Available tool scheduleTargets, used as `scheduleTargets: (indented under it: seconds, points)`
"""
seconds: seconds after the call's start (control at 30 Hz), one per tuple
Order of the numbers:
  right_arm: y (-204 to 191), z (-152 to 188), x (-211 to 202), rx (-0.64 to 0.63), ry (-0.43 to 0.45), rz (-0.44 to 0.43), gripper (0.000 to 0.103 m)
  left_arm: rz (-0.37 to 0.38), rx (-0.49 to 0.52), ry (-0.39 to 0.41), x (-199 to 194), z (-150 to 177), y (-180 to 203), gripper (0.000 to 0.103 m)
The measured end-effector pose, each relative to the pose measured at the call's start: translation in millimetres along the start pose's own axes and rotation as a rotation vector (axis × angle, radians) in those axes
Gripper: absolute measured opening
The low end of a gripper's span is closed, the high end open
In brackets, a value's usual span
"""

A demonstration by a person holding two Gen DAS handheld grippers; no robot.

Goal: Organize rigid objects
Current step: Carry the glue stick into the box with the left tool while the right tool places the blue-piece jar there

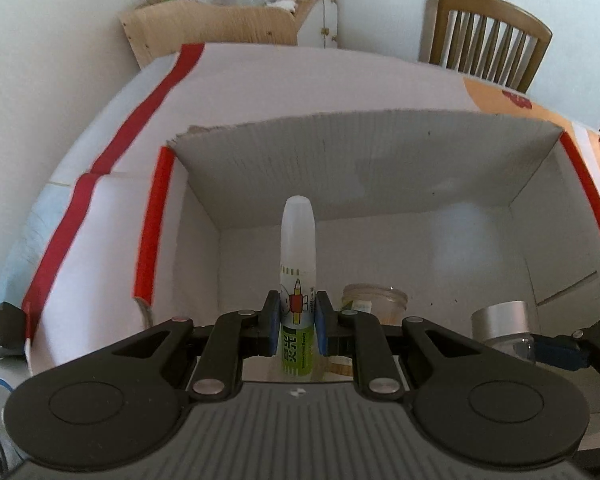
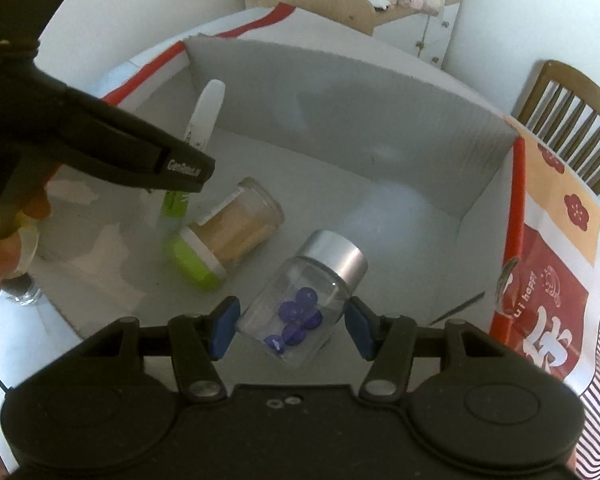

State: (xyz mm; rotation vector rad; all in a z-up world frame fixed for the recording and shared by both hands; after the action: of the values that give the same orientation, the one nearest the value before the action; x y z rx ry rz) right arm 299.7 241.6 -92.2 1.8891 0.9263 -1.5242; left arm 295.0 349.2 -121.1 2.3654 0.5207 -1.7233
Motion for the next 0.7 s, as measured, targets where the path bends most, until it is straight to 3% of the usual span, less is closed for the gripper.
scheduleTargets:
  seconds: [0.47, 0.7]
  points:
    - [7, -12, 18, 0.056, -0.071, -0.002, 0.057, 0.094, -0.022, -0.148, 43, -10, -9, 0.017]
    - [8, -21, 20, 0.071, -0.078, 0.009, 0.063, 0.12, -0.019, -0.157, 45, -10, -7, 0.017]
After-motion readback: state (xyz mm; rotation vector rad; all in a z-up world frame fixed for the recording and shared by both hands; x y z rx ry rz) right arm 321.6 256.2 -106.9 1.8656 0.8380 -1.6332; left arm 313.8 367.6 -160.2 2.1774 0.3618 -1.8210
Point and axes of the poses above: each gripper's, at about its wrist camera, not at the fingertips, and x roughly the way its jaws point, y to its right, z to its underside, the point moved 1 cm from there along x, roughly the way its jaws point, and after that the axes turned 9 degrees about -y, right-handed, at the moved point
